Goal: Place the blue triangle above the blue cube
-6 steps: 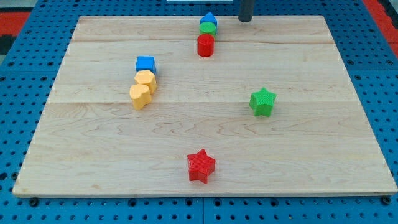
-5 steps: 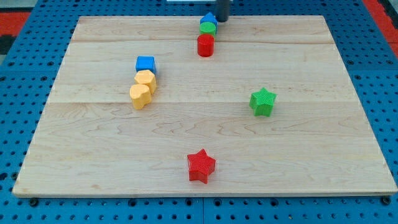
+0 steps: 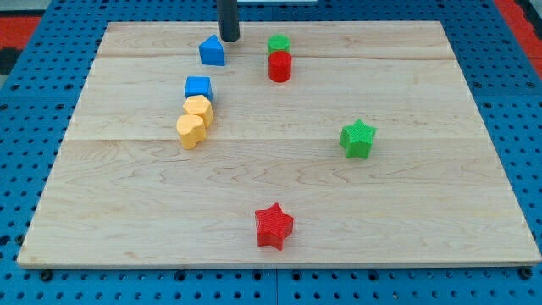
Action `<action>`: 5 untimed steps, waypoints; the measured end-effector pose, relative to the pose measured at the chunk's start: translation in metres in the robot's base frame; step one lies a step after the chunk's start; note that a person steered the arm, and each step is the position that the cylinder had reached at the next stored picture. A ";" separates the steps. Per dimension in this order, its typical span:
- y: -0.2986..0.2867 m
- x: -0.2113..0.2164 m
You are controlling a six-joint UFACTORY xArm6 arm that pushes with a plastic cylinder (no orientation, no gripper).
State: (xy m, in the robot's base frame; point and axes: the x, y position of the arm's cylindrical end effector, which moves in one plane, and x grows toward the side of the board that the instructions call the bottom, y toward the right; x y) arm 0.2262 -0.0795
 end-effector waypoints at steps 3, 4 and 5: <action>-0.013 0.008; -0.013 0.008; -0.013 0.018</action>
